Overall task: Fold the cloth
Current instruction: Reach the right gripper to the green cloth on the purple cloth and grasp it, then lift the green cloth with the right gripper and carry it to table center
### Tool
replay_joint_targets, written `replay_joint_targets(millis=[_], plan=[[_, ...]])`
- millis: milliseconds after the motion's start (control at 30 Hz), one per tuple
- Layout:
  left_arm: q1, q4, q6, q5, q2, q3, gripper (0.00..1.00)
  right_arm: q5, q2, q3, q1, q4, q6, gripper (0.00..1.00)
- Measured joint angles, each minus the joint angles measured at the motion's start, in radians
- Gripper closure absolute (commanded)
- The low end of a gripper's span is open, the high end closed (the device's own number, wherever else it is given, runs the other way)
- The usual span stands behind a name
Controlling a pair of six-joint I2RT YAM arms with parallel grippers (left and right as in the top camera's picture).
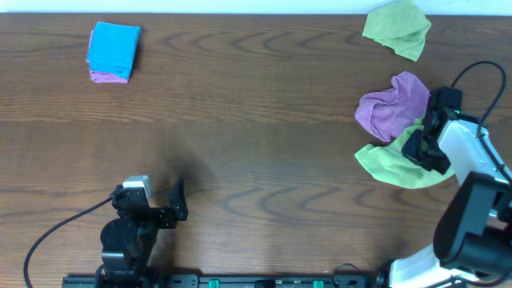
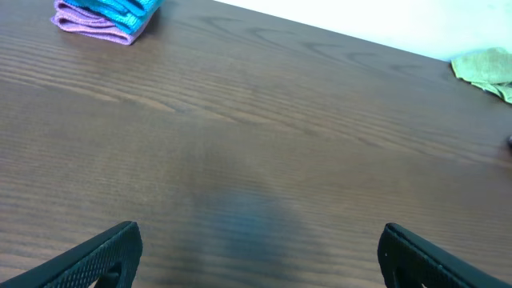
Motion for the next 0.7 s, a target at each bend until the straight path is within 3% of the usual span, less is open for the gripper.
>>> replay_joint_targets(millis=[367, 700], plan=[[0.0, 0.0, 0.0, 0.0, 0.0, 0.0, 0.04, -0.122, -0.023, 0.082, 0.002, -0.146, 0.002, 0.99], [0.0, 0.0, 0.0, 0.0, 0.0, 0.0, 0.05, -0.252, -0.349, 0.309, 0.145, -0.273, -0.059, 0.99]])
